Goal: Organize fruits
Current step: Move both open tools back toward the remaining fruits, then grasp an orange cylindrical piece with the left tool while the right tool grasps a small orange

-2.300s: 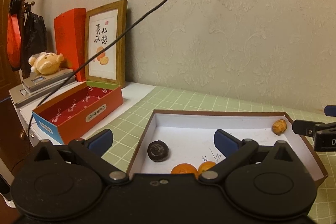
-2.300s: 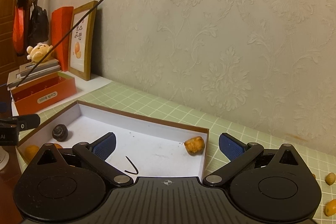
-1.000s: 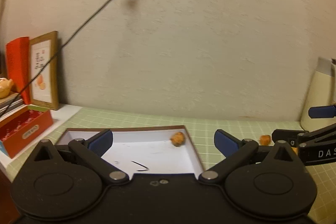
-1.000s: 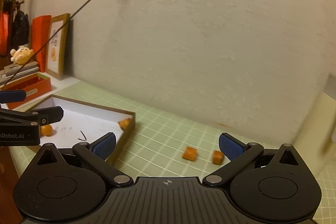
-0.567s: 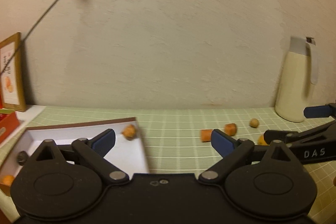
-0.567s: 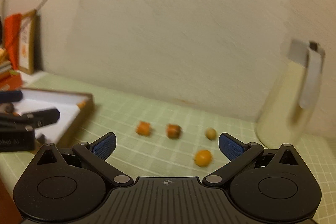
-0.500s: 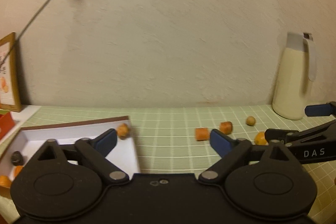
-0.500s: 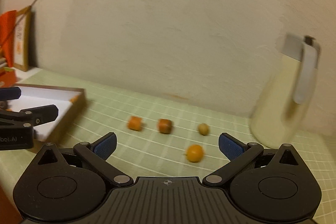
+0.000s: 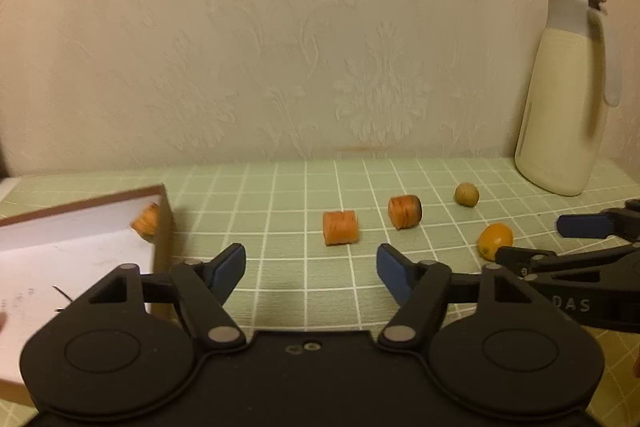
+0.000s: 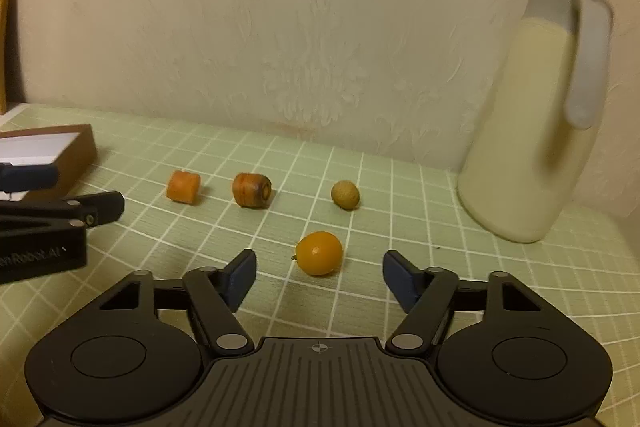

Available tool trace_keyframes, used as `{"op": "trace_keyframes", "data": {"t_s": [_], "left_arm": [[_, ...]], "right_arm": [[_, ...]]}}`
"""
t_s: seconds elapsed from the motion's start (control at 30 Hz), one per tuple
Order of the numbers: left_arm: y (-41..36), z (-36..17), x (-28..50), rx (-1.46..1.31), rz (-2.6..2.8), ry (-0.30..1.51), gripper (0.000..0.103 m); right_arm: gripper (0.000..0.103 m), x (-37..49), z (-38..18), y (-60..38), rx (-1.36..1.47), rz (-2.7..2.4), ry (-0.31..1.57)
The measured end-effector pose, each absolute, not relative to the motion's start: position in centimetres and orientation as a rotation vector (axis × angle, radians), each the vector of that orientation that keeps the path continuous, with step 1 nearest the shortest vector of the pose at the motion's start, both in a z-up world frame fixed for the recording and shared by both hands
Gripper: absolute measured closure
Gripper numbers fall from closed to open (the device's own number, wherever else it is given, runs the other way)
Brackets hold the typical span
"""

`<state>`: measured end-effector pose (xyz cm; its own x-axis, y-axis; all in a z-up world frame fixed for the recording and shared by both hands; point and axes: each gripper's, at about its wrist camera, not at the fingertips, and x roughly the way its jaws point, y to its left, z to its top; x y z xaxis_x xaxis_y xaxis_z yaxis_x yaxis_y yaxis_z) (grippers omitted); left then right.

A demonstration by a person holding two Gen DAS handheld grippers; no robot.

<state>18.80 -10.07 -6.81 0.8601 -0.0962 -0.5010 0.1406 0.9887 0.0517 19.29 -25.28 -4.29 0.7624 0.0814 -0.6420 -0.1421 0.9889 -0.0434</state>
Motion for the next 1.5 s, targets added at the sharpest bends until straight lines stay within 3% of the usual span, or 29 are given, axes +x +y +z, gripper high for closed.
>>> {"op": "trace_keyframes", "data": {"t_s": [0.5,0.7,0.83,0.93,0.97,1.03,1.07,1.1,1.13,1.5], "left_arm": [[-12.0,-9.1,23.5,0.084,-0.168,0.556,0.045],[-12.5,-9.6,24.3,0.091,-0.171,0.563,0.045],[-12.7,-10.0,24.9,0.091,-0.170,0.567,0.047],[-12.9,-10.3,25.6,0.084,-0.169,0.577,0.048],[-12.9,-10.4,25.9,0.079,-0.169,0.582,0.049],[-13.0,-10.6,26.5,0.070,-0.175,0.606,0.065],[-13.0,-10.6,26.6,0.058,-0.177,0.609,0.067],[-13.1,-10.6,26.8,0.053,-0.173,0.611,0.080],[-13.2,-10.5,26.9,0.048,-0.179,0.613,0.085],[-12.4,-9.7,25.1,0.054,-0.191,0.606,0.086]], "right_arm": [[0.043,22.3,-6.3,-25.6,-0.108,0.121,0.741],[0.051,22.9,-6.7,-25.6,-0.102,0.132,0.756],[0.067,23.5,-6.7,-25.6,-0.093,0.134,0.755],[0.067,23.9,-6.8,-25.7,-0.080,0.133,0.756],[0.068,24.0,-6.8,-25.8,-0.076,0.134,0.757],[0.068,24.2,-6.8,-25.8,-0.074,0.137,0.759],[0.068,24.3,-6.8,-25.8,-0.073,0.138,0.760],[0.068,24.4,-6.8,-25.9,-0.071,0.139,0.761],[0.068,24.4,-6.8,-25.9,-0.069,0.139,0.761],[0.068,23.5,-6.0,-26.0,-0.059,0.130,0.752]]}}
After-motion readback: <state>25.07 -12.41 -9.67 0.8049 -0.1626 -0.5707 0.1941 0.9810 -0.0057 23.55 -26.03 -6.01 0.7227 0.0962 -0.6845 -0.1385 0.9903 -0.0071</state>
